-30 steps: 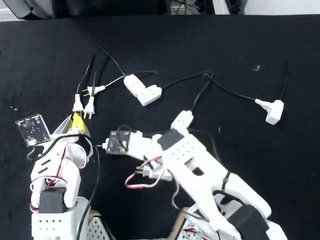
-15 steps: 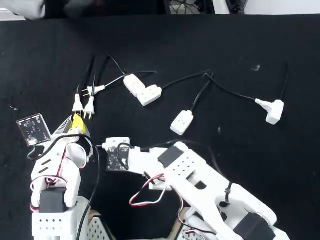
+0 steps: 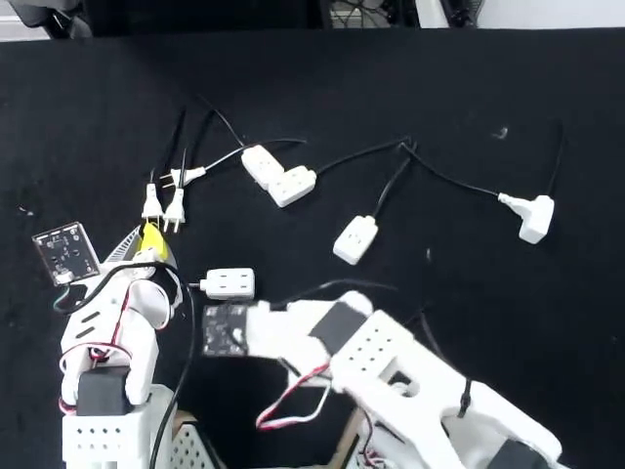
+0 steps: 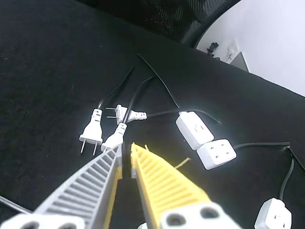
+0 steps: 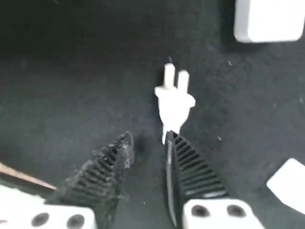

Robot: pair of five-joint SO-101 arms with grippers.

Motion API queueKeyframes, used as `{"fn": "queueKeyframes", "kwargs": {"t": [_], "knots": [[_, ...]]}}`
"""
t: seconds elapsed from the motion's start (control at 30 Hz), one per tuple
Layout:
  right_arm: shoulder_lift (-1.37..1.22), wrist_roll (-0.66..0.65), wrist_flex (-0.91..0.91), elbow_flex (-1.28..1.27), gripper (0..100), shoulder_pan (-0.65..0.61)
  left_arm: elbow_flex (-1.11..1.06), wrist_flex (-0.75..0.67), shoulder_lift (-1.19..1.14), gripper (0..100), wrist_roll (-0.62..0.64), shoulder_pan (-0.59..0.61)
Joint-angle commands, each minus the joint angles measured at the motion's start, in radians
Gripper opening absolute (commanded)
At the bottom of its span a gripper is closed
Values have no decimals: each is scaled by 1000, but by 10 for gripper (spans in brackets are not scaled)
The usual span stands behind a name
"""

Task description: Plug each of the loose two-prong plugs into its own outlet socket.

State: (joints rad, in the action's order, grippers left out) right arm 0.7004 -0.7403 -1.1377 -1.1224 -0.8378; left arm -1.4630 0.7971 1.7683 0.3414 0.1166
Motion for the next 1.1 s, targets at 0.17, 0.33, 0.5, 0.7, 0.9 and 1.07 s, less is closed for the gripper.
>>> {"fn": "queueKeyframes", "kwargs": {"t": [0.17, 0.33, 0.5, 0.7, 0.9, 1.07], "knots": [[-142, 23, 166, -15, 119, -29, 10, -20, -3, 49, 8, 2], [-252, -18, 222, 28, 119, 87, 10, -20, -3, 49, 8, 2], [-260, -83, 224, 56, 118, 206, 10, -20, -3, 50, 8, 2], [-237, -112, 204, 90, 118, 259, 10, -20, -3, 50, 8, 2], [-166, -115, 110, 157, 118, 261, 10, -20, -3, 50, 8, 2], [-151, -117, 109, 153, 118, 261, 10, -20, -3, 50, 8, 2]]}}
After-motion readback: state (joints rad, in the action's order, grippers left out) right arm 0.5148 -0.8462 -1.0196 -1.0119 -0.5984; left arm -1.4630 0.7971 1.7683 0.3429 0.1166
